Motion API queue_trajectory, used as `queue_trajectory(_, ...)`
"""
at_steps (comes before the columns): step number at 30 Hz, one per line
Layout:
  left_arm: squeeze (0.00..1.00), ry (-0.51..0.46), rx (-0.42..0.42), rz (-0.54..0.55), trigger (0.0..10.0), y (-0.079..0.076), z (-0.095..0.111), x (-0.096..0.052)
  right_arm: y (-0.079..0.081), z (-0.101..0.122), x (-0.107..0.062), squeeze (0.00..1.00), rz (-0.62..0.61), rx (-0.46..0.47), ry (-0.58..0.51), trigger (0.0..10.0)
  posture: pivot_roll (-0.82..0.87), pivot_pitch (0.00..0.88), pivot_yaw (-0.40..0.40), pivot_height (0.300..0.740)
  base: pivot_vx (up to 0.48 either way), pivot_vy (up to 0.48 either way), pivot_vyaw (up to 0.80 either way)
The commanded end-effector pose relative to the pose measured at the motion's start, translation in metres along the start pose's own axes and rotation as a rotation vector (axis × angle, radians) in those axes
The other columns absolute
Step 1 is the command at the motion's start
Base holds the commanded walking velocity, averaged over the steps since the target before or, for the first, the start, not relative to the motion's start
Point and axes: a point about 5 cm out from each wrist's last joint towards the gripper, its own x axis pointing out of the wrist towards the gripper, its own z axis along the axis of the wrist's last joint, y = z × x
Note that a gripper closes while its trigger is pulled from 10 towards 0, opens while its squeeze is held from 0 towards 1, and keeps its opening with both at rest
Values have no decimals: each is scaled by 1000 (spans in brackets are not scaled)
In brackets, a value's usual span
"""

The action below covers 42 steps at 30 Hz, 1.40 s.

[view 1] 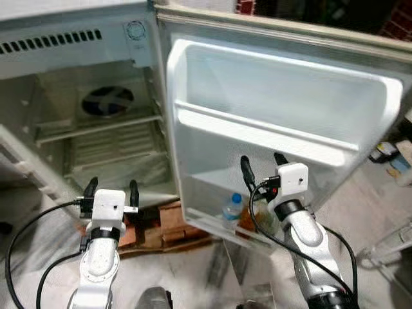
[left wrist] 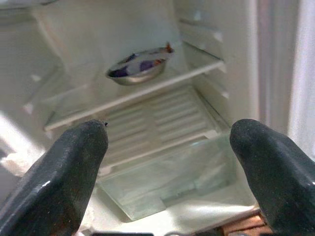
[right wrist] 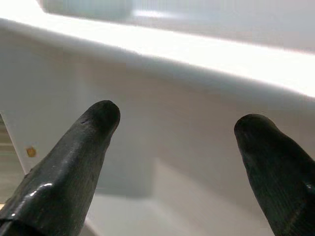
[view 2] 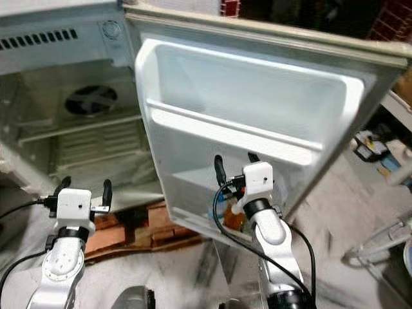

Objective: Restocking fridge

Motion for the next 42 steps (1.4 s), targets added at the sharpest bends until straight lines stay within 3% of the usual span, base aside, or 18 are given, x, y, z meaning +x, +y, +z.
queue_trajectory(1, 0, 15, 6, 3, 10000, -1, -4, 0, 3, -2, -1, 0, 20, -6, 21, 10000, 14, 0, -20, 740, 0, 0, 0)
queue_trajectory(7, 0, 22, 9, 8, 10000, -1, -6, 1, 6, -5, -1, 0, 39, -8, 27, 10000, 12, 0, -20, 740, 0, 0, 0)
queue_trajectory(42, 0, 15, 20, 0, 10000, 1, -5, 2, 19, -4, 0, 0, 128, -6, 6, 10000, 24, 0, -7, 740, -241, 0, 0)
